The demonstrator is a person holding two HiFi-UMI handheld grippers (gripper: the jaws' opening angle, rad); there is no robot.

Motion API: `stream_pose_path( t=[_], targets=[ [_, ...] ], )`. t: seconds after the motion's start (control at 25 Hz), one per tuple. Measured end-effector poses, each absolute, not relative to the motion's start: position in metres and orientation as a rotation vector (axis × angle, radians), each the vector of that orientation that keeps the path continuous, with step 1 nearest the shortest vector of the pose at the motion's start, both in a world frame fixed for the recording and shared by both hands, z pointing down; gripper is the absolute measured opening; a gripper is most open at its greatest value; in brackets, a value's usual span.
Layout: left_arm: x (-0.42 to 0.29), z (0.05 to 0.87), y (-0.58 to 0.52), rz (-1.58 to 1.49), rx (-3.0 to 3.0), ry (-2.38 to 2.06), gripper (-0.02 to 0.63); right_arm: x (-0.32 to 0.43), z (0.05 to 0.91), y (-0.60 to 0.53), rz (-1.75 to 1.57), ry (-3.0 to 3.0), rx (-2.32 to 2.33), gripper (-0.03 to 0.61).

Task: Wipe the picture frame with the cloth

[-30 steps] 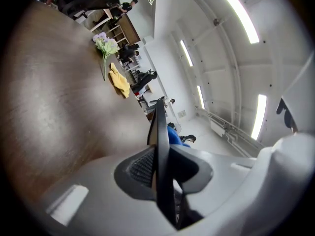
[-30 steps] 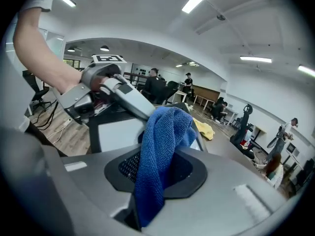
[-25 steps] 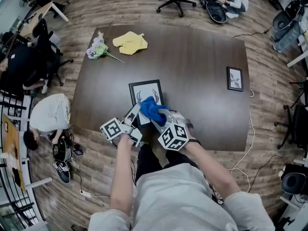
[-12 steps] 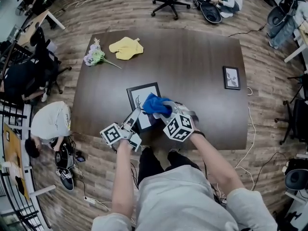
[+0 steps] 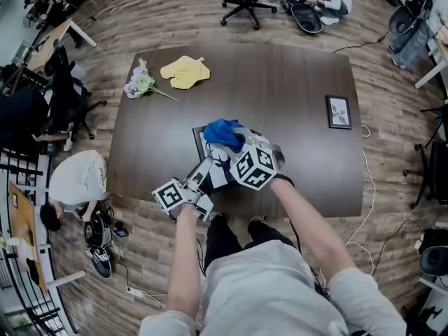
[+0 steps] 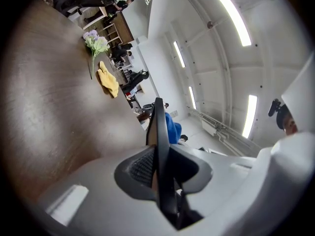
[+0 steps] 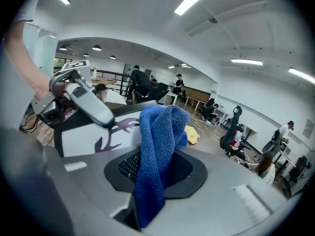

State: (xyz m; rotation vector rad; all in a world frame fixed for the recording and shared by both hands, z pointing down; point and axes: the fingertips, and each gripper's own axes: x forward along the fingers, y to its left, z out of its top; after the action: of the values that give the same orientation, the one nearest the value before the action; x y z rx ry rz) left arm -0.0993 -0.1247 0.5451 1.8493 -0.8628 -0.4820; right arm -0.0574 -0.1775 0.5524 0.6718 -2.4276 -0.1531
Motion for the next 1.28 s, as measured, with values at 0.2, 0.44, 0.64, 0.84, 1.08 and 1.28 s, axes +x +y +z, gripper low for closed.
stream_pose_path(
  t=[0.2,0.44,0.64,0.84,1.08,1.28],
  targets=[
    [-0.104,0.552,-0.128,-0.479,1.826,-0.906,0.118,-0.07,0.566,-0.14,-0.117,-2.432,0.599,0.083],
    [-0.11,0.557,-0.132,-0.508,1.8,-0.941,0.118,-0.085,0.571,-0.101,-0.109,-2.429,0.481,0.083],
    [-0.113,0.553,-0.138,-0.551,1.796,-0.979,0.118,-0.094,0.564,-0.074,-0.085,-2.468,0.394,0.083],
    [-0.121,0.551,-0.143,-0.555,1.807,-0.985,0.118,-0.104,0.56,-0.048,-0.092,-2.503,0.236,0.083],
    [-0.12,0.549,-0.135,-0.554,1.818,-0.968,0.118,-0.071,0.584,-0.043,-0.066,-2.452,0.112,0.083],
    [-0.119,0.549,-0.133,-0.564,1.811,-0.944,0.118,-0.041,0.604,-0.082,-0.034,-2.411,0.291,0.083]
  ],
)
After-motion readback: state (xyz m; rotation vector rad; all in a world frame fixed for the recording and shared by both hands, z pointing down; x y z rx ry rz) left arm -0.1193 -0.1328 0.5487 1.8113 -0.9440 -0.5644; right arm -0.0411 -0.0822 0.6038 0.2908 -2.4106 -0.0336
